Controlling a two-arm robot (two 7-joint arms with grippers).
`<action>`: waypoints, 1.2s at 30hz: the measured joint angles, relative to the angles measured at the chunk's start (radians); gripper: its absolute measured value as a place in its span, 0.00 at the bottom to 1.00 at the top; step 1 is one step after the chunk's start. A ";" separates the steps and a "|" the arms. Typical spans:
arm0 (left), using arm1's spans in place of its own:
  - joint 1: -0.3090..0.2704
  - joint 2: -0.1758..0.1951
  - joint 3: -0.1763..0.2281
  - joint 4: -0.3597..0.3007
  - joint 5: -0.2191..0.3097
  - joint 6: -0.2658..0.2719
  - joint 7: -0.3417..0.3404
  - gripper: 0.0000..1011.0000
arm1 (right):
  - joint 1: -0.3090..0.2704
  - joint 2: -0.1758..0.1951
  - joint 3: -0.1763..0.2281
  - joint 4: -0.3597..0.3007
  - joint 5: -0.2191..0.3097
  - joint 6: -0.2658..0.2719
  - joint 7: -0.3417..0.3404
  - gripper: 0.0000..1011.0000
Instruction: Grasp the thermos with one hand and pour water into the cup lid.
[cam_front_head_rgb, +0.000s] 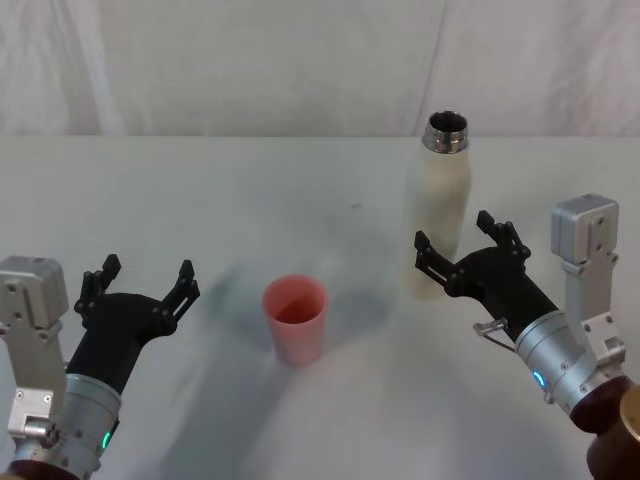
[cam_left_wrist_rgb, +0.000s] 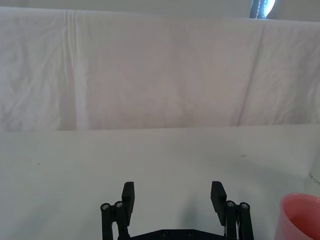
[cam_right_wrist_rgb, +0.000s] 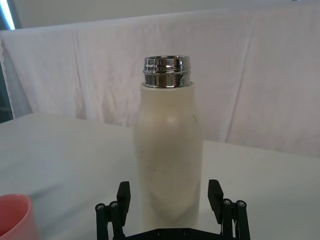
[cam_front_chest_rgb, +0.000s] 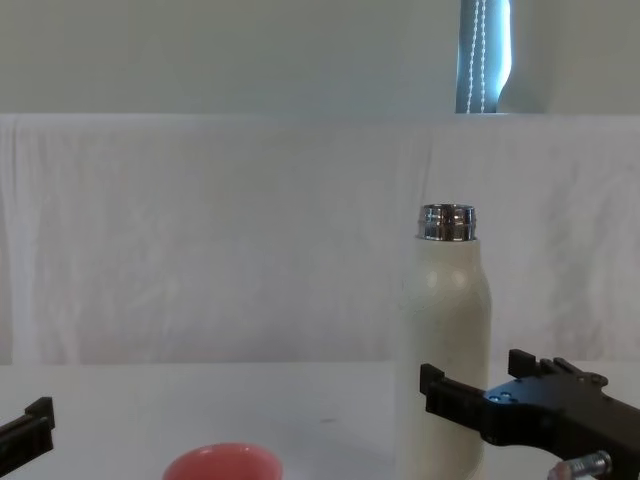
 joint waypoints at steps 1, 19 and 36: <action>0.000 0.000 0.000 0.000 0.000 0.000 0.000 0.99 | 0.002 0.000 0.000 0.003 0.002 -0.002 0.001 0.99; 0.000 0.000 0.000 0.000 0.000 0.000 0.000 0.99 | 0.060 -0.010 -0.019 0.068 0.017 -0.008 0.005 0.99; 0.000 0.000 0.000 0.000 0.000 0.000 0.000 0.99 | 0.115 -0.011 -0.029 0.128 0.024 -0.008 0.026 0.99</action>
